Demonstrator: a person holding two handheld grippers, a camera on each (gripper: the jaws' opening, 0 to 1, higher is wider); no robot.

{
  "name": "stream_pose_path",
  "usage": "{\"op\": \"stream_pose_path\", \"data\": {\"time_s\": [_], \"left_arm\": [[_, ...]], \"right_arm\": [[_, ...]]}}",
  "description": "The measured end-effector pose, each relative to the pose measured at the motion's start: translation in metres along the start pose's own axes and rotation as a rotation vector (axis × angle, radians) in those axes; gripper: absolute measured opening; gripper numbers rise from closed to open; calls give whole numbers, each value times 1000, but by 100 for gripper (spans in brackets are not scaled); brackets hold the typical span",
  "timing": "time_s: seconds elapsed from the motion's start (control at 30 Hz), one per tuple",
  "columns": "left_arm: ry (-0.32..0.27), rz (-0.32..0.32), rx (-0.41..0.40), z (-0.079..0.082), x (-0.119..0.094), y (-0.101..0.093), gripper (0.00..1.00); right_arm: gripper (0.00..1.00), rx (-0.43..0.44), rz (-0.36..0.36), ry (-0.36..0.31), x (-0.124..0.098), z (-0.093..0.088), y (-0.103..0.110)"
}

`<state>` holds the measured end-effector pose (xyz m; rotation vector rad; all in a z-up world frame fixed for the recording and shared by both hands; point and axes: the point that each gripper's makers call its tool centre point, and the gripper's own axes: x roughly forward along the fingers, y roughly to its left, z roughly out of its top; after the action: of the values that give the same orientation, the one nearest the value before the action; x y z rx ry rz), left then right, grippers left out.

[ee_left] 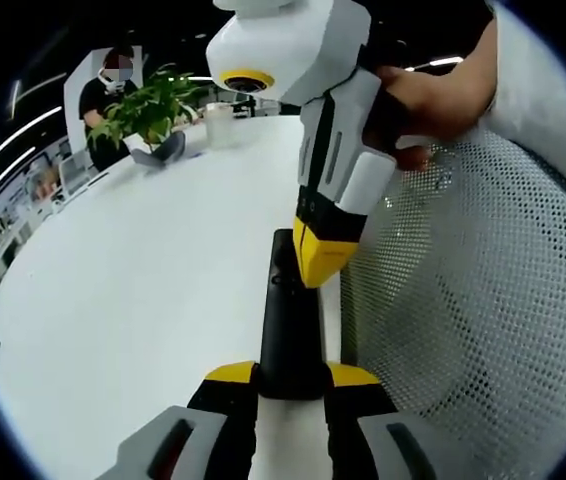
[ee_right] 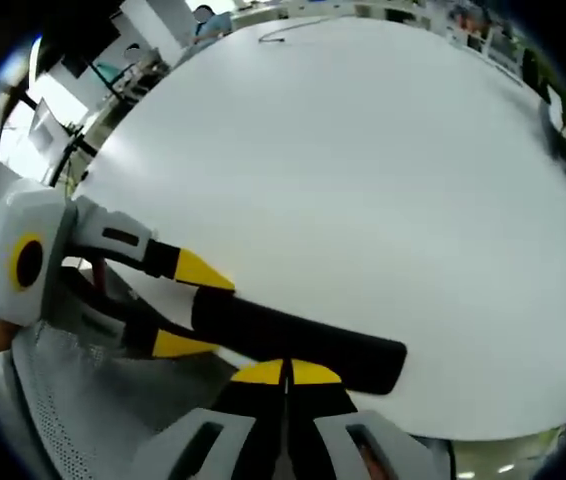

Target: Press the specified remote control buttons in sequence, fully releasing each button before pressing the next.

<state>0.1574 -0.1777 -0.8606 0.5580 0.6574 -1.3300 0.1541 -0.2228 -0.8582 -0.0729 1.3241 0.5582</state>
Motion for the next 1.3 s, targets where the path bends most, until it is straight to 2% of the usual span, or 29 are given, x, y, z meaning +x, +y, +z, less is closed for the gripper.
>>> {"op": "stream_pose_path", "data": {"time_s": [0.07,0.1,0.13,0.3,0.43,0.77,0.93,1.13,1.2,1.3], "left_arm": [[-1,22,13,1,1,3,30],[-5,15,18,1,1,2,28],[-9,-22,15,1,2,-5,24],[-13,-6,41,2,1,-3,25],[-14,-8,42,2,0,-2,25],[-9,-12,24,1,1,-2,24],[-10,-24,13,1,2,-4,23],[-20,-40,26,3,4,-8,24],[-22,-39,32,3,3,-9,24],[-24,-36,32,3,3,-9,24]], "right_arm": [[0,-15,-10,1,0,0,1],[0,-21,-13,1,0,0,1],[0,-38,-21,1,1,-1,1],[0,-62,-38,12,2,-2,0],[0,-19,-20,11,2,-1,-2],[0,-35,-17,15,1,-1,0],[0,6,5,20,-1,-1,-1],[0,4,38,-60,-6,12,6],[0,1,55,-48,-4,11,9],[0,-40,28,-61,-2,13,9]]}}
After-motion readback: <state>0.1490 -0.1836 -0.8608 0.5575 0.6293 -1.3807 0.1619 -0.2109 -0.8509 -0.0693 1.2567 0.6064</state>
